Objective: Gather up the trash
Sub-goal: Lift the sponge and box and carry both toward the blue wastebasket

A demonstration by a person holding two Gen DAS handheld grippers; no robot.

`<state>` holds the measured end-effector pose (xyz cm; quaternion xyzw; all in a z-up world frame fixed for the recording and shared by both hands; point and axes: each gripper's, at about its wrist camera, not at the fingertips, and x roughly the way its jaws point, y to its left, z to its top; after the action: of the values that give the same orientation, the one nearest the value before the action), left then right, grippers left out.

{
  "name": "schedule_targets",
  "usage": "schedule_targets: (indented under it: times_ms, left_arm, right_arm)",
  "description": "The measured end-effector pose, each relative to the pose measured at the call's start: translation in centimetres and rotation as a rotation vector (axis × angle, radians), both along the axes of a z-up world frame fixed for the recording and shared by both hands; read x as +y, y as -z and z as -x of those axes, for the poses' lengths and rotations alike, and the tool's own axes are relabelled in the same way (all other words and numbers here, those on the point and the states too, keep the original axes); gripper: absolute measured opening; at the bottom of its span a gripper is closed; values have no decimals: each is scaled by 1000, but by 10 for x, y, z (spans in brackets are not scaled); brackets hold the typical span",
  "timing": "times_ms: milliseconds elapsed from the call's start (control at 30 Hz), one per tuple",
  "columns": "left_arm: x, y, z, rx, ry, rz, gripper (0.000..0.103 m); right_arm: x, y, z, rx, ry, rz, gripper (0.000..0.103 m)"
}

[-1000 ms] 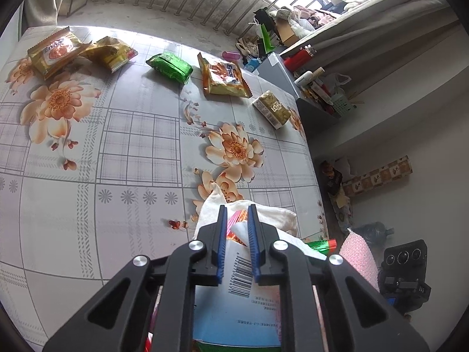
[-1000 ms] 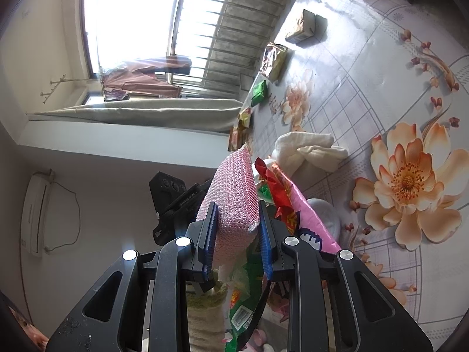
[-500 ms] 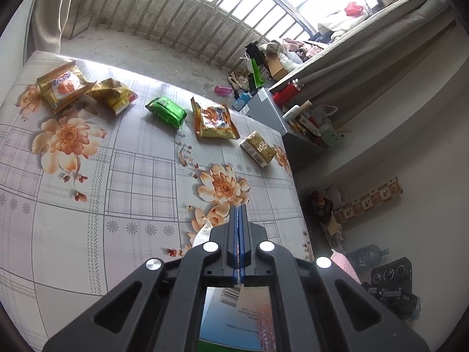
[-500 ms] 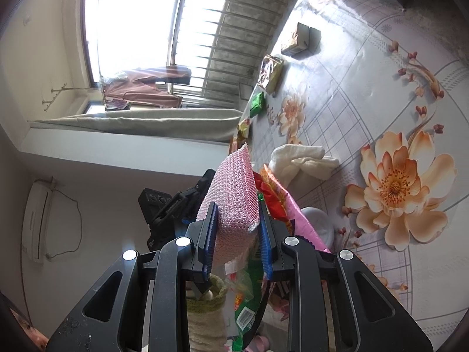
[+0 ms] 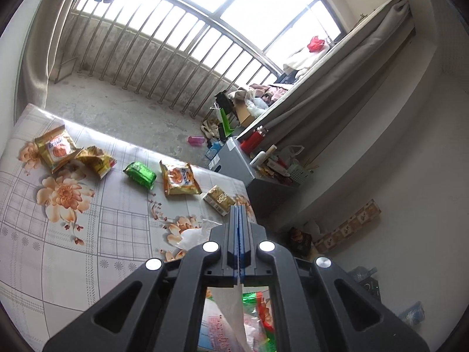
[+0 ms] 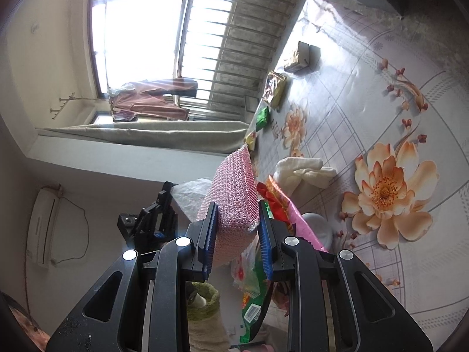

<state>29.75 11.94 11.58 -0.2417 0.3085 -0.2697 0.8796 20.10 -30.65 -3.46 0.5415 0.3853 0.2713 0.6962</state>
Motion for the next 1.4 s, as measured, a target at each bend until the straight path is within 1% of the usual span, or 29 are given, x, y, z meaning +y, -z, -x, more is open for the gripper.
schedule_targets:
  times_ms: [133,300,433,567,767,833,967,1233,1400]
  left_arm:
    - [-8,-27,15,-75,24,16,0]
    - [-23,-57,39,-161,59,14,0]
    - [-37,-73,56,-210,84,-1,0]
    - [-51,-82,70,-238,113,-4,0]
    - [-75,-87,88,-228,172,24,0]
    - [-87,-88,97,-228,199,41,0]
    - [-116,-86,113,-223,253,49,0]
    - [-204,-71,146,-168,393,47,0]
    - [-269,-51,161,-119,476,37,0]
  right_arm:
    - [-5,-2,5,-11,15,-5,24]
    - [-13,-6,14,-32,40,-14,24]
    - [-21,-8,22,-51,62,-29,24]
    - [-32,-11,32,-69,88,-44,24]
    - [-53,-15,57,-95,140,-64,24]
    - [-61,-15,68,-104,161,-67,24]
    - [-82,-12,92,-116,217,-78,24]
    - [-134,5,153,-113,375,-94,24]
    - [-171,20,197,-97,482,-88,24]
